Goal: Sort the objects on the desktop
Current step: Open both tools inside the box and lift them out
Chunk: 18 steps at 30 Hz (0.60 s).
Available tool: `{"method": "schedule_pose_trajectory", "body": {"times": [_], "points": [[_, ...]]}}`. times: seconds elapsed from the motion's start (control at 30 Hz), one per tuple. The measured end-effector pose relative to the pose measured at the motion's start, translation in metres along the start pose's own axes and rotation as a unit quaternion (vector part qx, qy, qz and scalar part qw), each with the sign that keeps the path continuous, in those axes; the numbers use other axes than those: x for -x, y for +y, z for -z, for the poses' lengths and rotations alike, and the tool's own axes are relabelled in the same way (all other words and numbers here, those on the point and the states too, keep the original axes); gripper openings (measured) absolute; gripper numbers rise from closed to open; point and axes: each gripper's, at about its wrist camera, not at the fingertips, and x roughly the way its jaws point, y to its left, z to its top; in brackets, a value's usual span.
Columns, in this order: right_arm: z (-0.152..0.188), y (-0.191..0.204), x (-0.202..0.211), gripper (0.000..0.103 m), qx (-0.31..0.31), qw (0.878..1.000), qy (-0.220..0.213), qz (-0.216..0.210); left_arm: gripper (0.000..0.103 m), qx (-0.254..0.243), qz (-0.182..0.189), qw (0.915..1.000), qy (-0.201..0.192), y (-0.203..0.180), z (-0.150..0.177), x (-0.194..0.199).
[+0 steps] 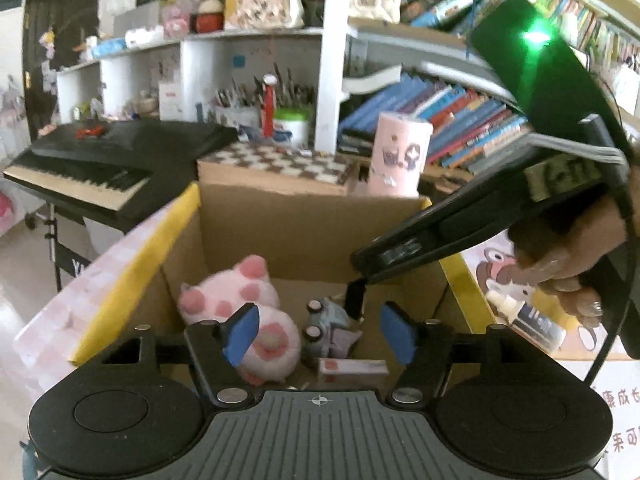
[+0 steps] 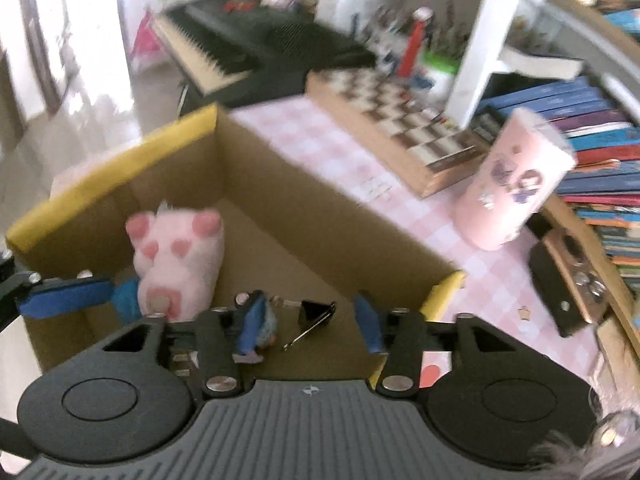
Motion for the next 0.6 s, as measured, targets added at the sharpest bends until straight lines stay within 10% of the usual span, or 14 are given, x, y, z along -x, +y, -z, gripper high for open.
{"method": "schedule_pose_trajectory", "body": {"times": [0.6], "points": [[0.070, 0.027, 0.116, 0.056, -0.161, 0.977, -0.130, 0.053, 0.082, 0.052, -0.030, 0.9969, -0.052, 0.045, 0.015, 0.071]]}}
